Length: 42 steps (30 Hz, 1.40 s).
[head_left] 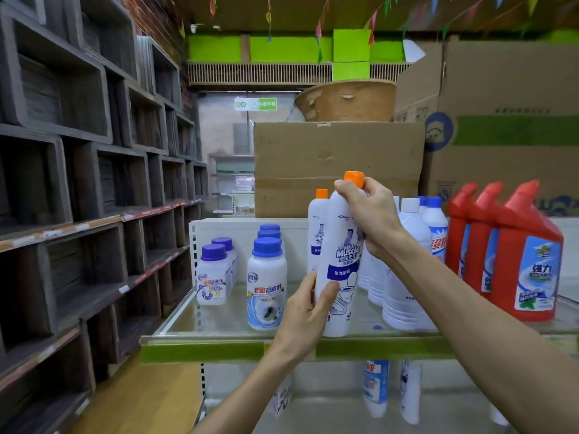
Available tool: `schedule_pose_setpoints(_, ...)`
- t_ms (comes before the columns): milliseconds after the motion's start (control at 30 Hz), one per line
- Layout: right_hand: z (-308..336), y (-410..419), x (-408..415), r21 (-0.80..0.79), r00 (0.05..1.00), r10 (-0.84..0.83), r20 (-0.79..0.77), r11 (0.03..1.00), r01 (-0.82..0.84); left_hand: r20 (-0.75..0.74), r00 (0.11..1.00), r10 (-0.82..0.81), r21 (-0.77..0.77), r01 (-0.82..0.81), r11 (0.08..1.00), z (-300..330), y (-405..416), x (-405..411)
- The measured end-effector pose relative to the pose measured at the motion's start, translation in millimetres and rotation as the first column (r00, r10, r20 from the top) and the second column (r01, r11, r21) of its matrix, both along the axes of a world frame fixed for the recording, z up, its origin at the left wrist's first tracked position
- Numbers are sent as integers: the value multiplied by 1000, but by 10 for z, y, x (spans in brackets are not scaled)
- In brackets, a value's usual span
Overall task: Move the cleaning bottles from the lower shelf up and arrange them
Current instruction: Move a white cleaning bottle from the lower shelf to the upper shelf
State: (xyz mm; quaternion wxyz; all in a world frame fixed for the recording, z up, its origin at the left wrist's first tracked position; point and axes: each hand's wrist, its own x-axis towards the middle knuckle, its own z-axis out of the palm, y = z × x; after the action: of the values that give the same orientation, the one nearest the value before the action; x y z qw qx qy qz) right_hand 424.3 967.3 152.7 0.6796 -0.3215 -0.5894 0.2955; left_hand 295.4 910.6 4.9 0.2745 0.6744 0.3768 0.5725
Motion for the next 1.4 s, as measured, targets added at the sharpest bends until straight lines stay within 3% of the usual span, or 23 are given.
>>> schedule_pose_setpoints(467,-1,870,-188,23,973,-130,193,992,128,35,984,176,33,-178,984,101,154,-160)
schedule_pose_setpoints(967,-167,1280,-263,-82,969,-84,232,991,106,-205,956,211,-81,-232,969,118,378,50)
schedule_pose_setpoints(1200,-144,1317,-276,-166,962,-47,270,982,94,-198,956,216,-62,-232,971,131,315,61)
schedule_pose_setpoints(1400,-174,1224,-259,-136,923,-144,357,970,204,-111,979,174,-50,-180,982,84,197,9)
